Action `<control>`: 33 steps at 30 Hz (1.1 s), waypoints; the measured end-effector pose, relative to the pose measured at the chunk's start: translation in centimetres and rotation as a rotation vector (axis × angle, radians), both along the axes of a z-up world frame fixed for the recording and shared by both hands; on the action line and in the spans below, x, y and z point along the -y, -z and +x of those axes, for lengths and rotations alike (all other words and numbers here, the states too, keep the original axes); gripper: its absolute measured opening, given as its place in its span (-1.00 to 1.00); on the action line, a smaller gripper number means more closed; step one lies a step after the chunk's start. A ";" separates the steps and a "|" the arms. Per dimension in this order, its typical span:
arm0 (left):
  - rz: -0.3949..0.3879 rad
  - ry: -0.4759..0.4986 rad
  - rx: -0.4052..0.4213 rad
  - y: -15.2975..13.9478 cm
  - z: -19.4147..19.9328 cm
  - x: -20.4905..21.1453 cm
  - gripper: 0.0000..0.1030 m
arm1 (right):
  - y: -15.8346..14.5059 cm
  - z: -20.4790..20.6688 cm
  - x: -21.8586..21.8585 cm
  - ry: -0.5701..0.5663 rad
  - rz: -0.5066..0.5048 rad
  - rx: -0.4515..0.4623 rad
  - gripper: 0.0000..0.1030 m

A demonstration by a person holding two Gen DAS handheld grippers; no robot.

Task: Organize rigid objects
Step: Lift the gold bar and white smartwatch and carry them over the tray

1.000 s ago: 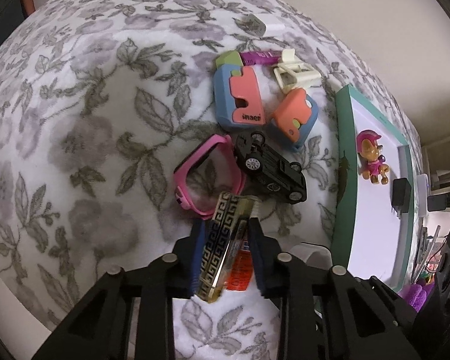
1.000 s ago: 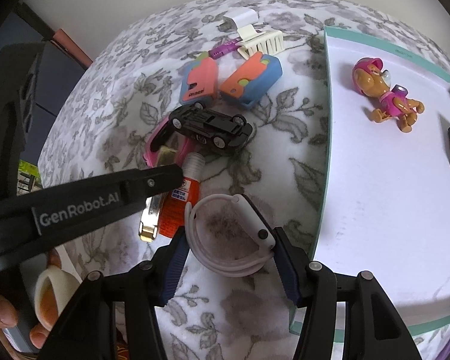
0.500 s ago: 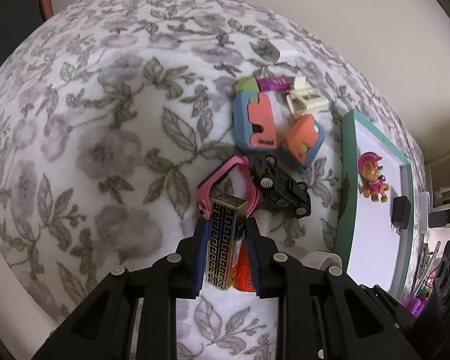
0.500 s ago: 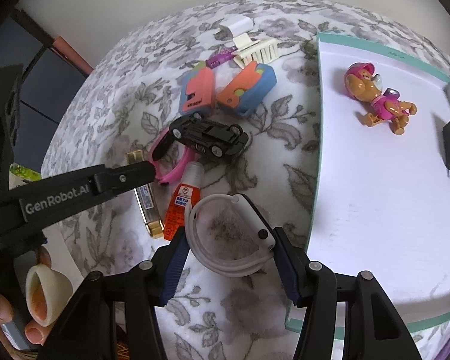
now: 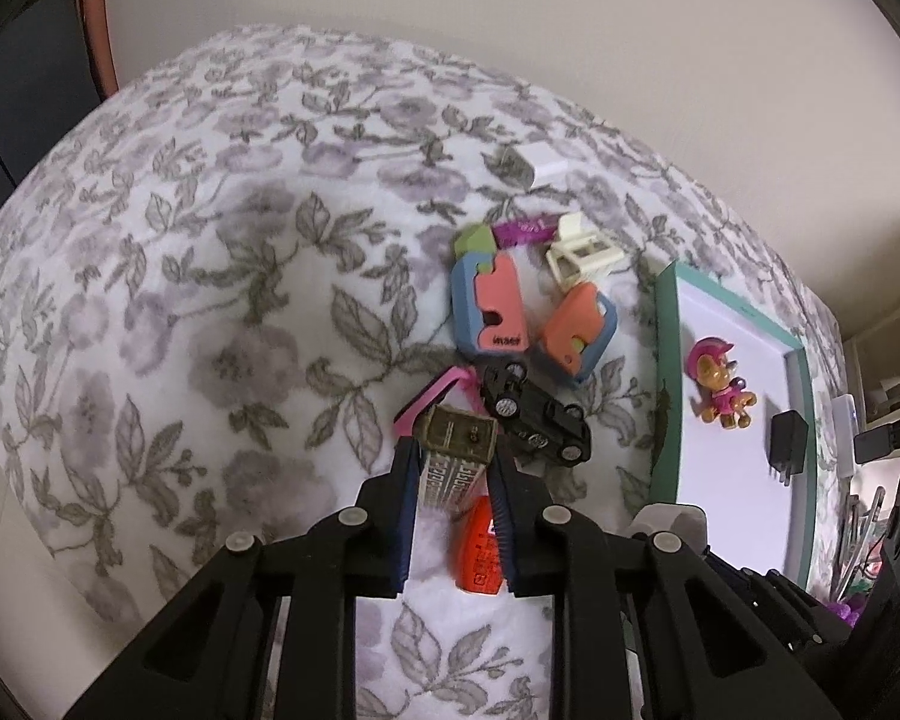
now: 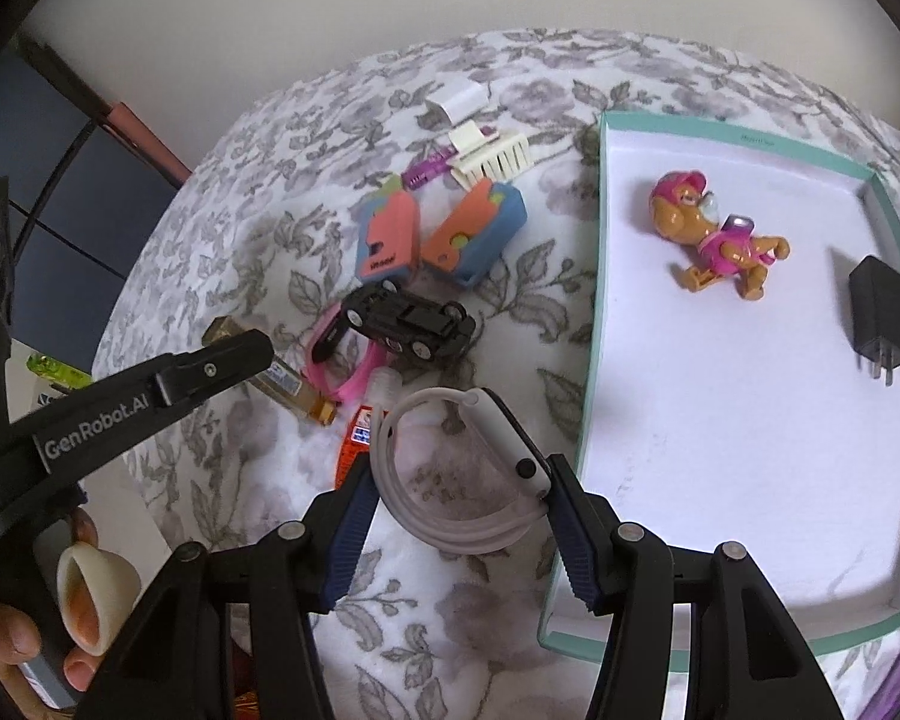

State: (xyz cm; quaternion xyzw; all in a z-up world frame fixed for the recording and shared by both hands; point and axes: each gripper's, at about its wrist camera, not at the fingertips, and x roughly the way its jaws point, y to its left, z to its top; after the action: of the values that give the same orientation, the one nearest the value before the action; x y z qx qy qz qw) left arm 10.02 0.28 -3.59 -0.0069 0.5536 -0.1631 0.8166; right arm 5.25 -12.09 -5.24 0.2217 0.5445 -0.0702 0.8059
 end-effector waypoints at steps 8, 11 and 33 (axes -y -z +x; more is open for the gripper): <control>-0.035 0.038 0.082 -2.5 -1.3 1.1 -0.59 | -1.5 -0.7 1.3 0.030 -0.030 0.029 0.13; -0.045 0.057 0.105 -3.2 -1.8 1.6 -0.59 | -2.0 -1.1 2.1 0.054 -0.029 0.040 0.13; -0.162 0.432 0.053 -4.2 -9.1 11.9 -0.59 | -6.2 -8.1 13.5 0.400 -0.224 -0.049 0.14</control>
State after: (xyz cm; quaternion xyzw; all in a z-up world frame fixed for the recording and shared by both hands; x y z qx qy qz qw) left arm 0.95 -11.64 0.60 0.0503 0.5057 -0.3782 0.7738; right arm -2.85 -25.59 0.97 0.2325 0.4978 -0.2940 0.7821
